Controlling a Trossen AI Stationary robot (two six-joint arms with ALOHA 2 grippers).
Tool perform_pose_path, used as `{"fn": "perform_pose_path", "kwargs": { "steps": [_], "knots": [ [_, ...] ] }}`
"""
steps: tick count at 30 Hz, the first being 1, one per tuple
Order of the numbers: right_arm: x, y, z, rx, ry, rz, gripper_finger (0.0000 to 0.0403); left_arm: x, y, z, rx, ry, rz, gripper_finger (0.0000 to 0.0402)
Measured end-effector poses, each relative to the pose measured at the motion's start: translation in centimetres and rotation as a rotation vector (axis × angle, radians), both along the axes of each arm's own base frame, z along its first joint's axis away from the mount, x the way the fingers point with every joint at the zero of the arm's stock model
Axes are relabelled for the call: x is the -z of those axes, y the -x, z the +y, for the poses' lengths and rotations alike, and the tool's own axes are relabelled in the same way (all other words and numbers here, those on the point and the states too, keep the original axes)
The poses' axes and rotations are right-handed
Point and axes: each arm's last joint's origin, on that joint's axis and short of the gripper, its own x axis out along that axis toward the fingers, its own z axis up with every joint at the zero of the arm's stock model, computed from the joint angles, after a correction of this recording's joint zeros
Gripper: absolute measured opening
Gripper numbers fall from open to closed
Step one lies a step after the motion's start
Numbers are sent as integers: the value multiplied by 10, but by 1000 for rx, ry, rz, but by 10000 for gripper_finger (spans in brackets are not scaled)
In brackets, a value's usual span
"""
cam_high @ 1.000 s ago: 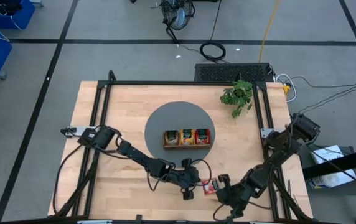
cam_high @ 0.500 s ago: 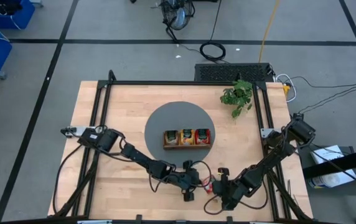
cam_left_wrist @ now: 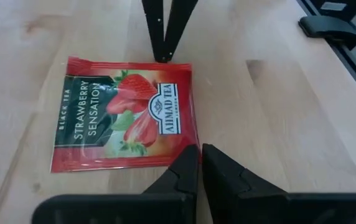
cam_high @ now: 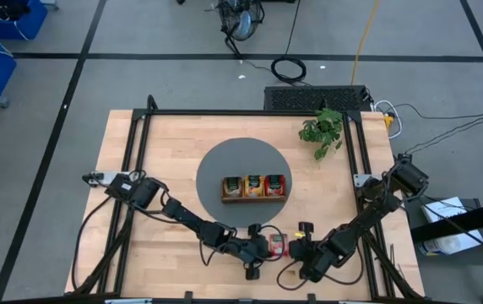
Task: Pick & Place Tea
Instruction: Put the red tea sachet into the right section of the wooden organizer
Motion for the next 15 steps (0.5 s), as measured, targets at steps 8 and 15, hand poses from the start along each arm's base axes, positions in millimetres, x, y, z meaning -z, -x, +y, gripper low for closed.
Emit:
{"fn": "perform_pose_path", "kwargs": {
  "steps": [8,15],
  "knots": [
    [-5,4,4,-1,-36,-8,0,-2,0,-6,69,-6,-34,26],
    [-19,11,-8,127,77,-100,0,1,-1,3,24,9,22,26]
  ]
}}
